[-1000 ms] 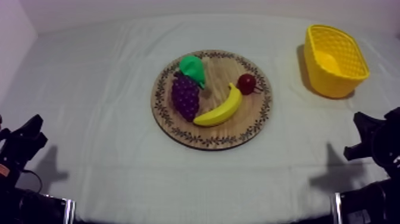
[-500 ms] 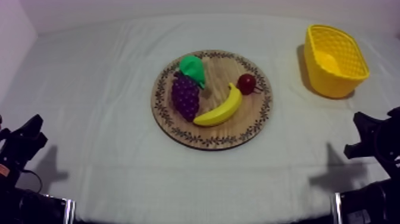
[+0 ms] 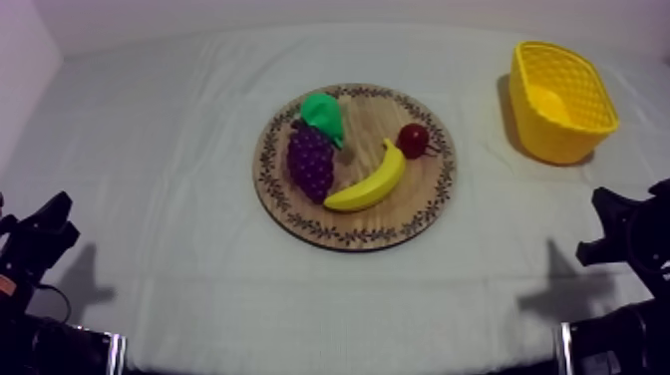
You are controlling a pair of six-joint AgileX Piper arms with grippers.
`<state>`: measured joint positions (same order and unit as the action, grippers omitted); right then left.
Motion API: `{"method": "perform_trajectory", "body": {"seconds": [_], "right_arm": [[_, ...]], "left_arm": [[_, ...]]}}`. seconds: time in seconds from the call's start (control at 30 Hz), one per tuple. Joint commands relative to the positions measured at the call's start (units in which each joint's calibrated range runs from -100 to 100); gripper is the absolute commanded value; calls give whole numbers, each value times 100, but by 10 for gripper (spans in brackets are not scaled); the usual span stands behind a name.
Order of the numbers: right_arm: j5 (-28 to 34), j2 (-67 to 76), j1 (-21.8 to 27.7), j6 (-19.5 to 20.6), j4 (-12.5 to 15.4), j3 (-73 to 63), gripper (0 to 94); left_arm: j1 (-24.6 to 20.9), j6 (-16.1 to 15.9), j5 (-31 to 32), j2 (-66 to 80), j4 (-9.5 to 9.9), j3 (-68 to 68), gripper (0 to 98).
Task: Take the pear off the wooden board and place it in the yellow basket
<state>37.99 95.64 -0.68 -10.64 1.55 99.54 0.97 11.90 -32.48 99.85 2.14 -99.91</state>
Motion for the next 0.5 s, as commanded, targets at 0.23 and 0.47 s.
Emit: {"method": "perform_trajectory", "body": {"seconds": [0.23, 0.47], "right_arm": [[913, -304, -1369, 1089, -1058, -410, 4], [1468, -1753, -2294, 2041, -1857, -1815, 4]], "left_arm": [[1, -2, -2, -2, -1, 2, 1], [1, 2, -2, -2, -1, 2, 1]]}}
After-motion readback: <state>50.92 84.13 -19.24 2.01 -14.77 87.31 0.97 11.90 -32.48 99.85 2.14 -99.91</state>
